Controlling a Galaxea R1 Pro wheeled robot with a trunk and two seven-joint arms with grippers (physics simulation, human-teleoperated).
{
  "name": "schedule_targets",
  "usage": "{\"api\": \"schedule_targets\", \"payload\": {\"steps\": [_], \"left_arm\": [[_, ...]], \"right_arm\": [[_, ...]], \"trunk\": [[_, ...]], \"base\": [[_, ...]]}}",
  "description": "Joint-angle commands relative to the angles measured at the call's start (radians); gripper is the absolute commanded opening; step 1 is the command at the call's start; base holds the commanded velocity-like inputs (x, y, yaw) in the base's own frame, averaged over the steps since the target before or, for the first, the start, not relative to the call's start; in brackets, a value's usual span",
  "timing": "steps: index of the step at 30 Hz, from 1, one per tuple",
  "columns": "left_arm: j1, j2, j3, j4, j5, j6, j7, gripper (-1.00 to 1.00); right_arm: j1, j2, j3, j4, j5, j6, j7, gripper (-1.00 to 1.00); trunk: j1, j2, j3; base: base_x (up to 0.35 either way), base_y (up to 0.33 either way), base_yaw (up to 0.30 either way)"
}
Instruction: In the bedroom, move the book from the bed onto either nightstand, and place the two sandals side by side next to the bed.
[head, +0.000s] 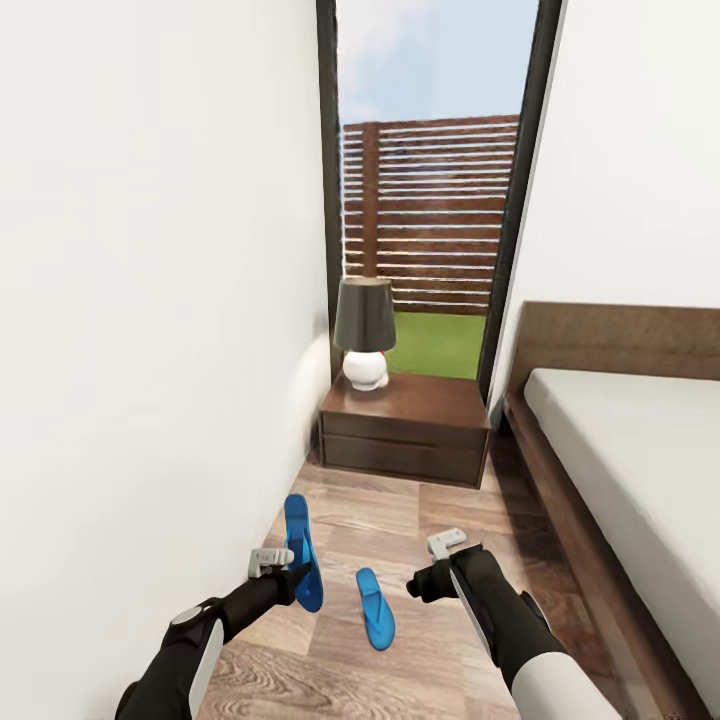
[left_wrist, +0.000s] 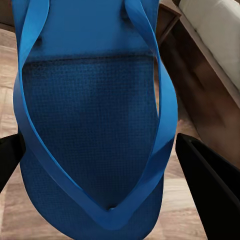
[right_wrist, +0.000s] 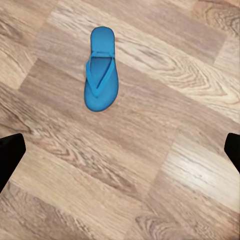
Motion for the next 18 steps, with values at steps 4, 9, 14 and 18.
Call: {"api": "schedule_targets", "payload": {"steps": [4,9,14,18], "left_arm": [[-0.001,-0.002,0.007,-0.002,-0.007,0.007,-0.009,-1.00],[-0.001,-0.002,0.007,-0.002,-0.007,0.007,-0.009,-1.00],[-0.001,-0.002,0.007,-0.002,-0.007,0.007,-0.009,-1.00],[-0.001,-0.002,0.007,-0.002,-0.007,0.007,-0.009,-1.00]], "right_arm": [[-0.001,0.000,0.000,-0.001,0.011,0.004,0.008,1.00],[-0.001,0.000,0.000,-0.001,0.011,0.004,0.008,1.00],[-0.001,0.000,0.000,-0.001,0.011,0.004,0.008,1.00],[-0.001,0.000,0.000,-0.001,0.011,0.004,0.008,1.00]], "trunk": [[0.015,-0.029,-0.014],[0.034,-0.064,-0.029],[0.050,-0.092,-0.046],[0.052,-0.093,-0.061]], "base": [[0.000,0.000,0.000],[0.000,0.000,0.000],[0.000,0.000,0.000],[0.000,0.000,0.000]]}}
